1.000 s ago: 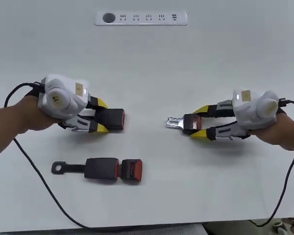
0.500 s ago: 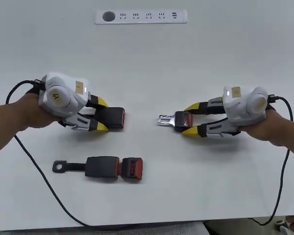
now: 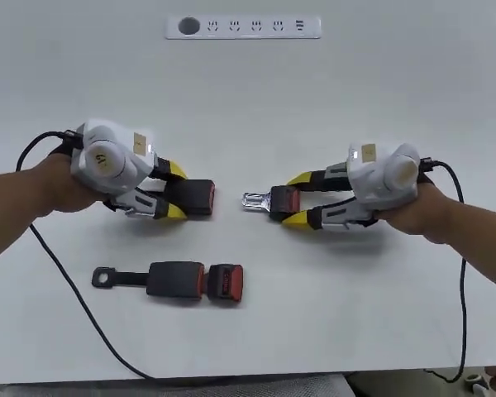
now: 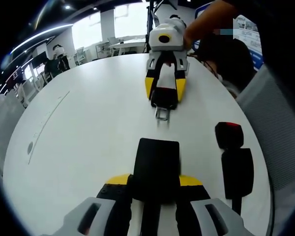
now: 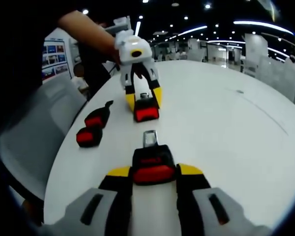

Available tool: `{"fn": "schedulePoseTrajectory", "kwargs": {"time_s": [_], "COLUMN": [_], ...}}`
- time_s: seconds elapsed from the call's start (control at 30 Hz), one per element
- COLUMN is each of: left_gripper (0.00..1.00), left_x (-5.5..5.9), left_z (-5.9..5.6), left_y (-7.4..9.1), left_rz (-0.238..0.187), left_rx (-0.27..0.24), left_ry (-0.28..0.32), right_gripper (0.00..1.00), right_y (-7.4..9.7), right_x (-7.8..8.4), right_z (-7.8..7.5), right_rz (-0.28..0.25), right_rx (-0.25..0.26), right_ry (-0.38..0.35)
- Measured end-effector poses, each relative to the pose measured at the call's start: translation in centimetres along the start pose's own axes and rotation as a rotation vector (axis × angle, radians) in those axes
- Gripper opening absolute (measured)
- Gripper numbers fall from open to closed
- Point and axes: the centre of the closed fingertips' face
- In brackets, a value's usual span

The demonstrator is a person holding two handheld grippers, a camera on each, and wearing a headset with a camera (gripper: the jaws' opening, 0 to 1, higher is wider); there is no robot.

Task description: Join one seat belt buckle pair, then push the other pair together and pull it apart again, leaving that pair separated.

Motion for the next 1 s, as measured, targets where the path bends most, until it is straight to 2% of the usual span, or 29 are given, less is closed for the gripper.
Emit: {"fn": "schedulePoseTrajectory", "kwargs": {"time_s": [0.37, 0.53, 0.77, 0.9, 0.93, 1.0], "left_gripper": [0.35, 0.35, 0.35, 0.35, 0.35, 0.35], "left_x": [0.1, 0.1, 0.0, 0.0, 0.0, 0.0], "left_z": [0.1, 0.1, 0.1, 0.1, 0.1, 0.0], "left_y": [0.0, 0.0, 0.0, 0.0, 0.0, 0.0], "left_rz": [0.001, 0.002, 0.0, 0.001, 0.001, 0.001], "left_rx": [0.0, -0.001, -0.002, -0.004, -0.003, -0.002], "left_ry": [-0.003, -0.002, -0.002, -0.005, -0.003, -0.007], "right_gripper": [0.35, 0.35, 0.35, 0.35, 0.35, 0.35], "right_y": [-2.4, -3.6, -4.0, -5.3, -5.2, -5.2], "right_x": [-2.0, -2.6, -2.8, -3.6, -3.3, -3.2], "right_z": [-0.8, -0.5, -0.7, -0.3, -0.4, -0.5], "right_rz": [-0.012, 0.009, 0.038, 0.048, 0.067, 0.058], "right_rx": [-0.014, -0.026, -0.018, -0.021, -0.027, -0.033], "right_ry": [0.007, 0.023, 0.026, 0.029, 0.043, 0.033]}}
Point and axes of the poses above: the centre of the closed fingertips' face, and the gripper's own axes: y roughly backward along the fingers, z roughly to its left, x roughly out of its underside, and after that the axes turned 2 degrees about -z, right-handed
